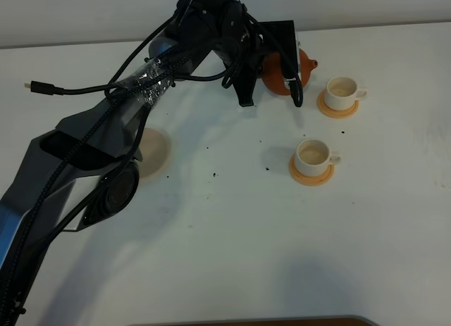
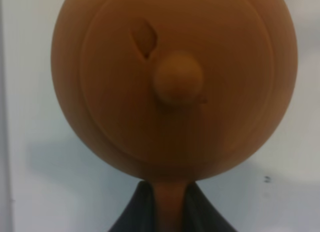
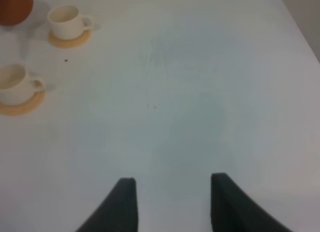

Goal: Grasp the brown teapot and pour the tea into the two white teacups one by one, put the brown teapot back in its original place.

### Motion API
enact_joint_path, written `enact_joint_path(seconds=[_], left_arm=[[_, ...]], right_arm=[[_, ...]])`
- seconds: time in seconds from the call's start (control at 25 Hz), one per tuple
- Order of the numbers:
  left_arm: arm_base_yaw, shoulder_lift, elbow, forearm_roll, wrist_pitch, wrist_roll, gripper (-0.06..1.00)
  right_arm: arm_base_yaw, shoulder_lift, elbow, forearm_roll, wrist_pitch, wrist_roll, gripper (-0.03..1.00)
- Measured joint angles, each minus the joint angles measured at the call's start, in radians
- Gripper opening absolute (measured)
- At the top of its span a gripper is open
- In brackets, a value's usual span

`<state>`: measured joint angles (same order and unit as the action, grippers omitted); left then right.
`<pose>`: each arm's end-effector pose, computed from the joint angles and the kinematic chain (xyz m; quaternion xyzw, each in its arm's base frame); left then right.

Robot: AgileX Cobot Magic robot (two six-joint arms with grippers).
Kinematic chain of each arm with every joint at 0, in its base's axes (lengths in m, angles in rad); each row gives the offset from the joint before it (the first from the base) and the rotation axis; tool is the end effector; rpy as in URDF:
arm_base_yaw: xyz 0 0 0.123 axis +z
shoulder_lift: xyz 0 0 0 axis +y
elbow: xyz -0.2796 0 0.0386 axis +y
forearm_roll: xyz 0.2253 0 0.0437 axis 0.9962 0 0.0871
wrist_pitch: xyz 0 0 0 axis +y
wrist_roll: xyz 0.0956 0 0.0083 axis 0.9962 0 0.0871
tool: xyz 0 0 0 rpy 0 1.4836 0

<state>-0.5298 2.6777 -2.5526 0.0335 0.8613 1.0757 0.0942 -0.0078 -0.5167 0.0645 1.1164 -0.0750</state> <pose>0.4810 -0.2789 0.1537 0.6832 0.6514 0.1038 0.3131 -0.0233 0.0034 0.2638 -0.0753 0.8575 0.0370 0.5076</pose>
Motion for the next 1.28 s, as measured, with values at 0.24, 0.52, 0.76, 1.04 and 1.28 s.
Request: enact_joint_path(seconds=[0.24, 0.52, 0.76, 1.04, 1.28], left_arm=[[-0.013, 0.0, 0.0, 0.023, -0.05, 0.021, 0.14], [-0.039, 0.001, 0.0, 0.068, -0.091, 0.039, 0.14], [-0.052, 0.001, 0.0, 0.098, -0.122, 0.054, 0.14], [-0.06, 0.001, 0.0, 0.172, -0.142, 0.058, 0.14], [-0.074, 0.011, 0.0, 0.215, -0.176, 0.062, 0.14]], right_arm=[[0.0, 0.0, 0.0, 0.0, 0.0, 0.0, 0.38], [0.0, 0.0, 0.0, 0.001, 0.0, 0.0, 0.38], [0.0, 0.0, 0.0, 0.002, 0.0, 0.0, 0.38], [0.0, 0.0, 0.0, 0.003, 0.0, 0.0, 0.38], [0.0, 0.0, 0.0, 0.003, 0.0, 0.0, 0.38]])
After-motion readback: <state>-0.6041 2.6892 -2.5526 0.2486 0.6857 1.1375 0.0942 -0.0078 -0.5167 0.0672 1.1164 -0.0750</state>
